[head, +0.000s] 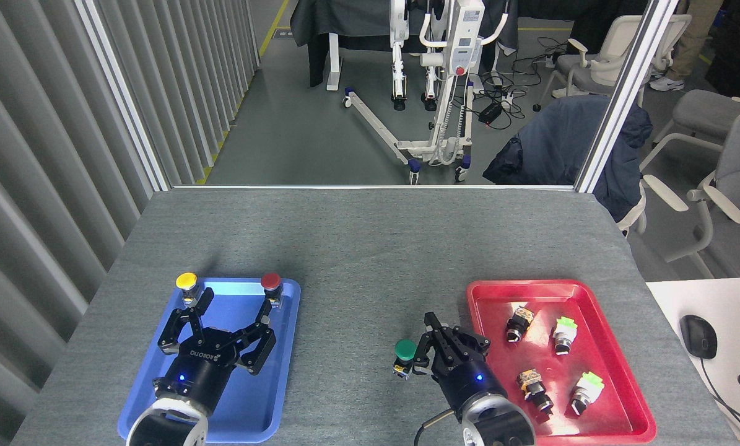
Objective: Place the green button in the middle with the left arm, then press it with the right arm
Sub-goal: 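Press down on the green button with the right gripper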
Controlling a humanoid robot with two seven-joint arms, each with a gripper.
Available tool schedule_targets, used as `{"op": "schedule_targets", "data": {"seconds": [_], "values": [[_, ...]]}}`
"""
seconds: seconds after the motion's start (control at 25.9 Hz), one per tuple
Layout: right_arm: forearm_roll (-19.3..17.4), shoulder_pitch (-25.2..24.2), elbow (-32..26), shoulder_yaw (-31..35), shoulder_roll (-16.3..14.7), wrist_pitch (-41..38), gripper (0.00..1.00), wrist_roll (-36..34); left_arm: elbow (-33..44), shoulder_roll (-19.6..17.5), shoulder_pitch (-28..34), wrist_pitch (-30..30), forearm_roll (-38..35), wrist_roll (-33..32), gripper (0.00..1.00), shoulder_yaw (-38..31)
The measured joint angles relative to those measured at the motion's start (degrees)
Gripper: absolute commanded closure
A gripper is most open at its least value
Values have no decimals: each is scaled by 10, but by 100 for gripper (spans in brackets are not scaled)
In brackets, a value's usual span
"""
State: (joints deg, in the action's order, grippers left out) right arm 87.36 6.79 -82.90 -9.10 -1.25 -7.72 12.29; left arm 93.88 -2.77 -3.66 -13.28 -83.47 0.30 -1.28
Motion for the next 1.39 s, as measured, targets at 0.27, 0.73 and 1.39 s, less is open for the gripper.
{"op": "schedule_targets", "data": {"seconds": [0.27, 0.73, 1.39], "values": [[-1, 2, 39, -3, 12, -3, 100, 17, 4, 10, 8, 4, 5, 0, 2, -11], [-2, 16, 79, -3, 14, -5, 100, 18, 1, 15, 20, 9, 5, 0, 2, -10], [-2, 37, 96, -3, 15, -7, 100, 17, 2, 20, 20, 4, 5, 0, 2, -6]]}}
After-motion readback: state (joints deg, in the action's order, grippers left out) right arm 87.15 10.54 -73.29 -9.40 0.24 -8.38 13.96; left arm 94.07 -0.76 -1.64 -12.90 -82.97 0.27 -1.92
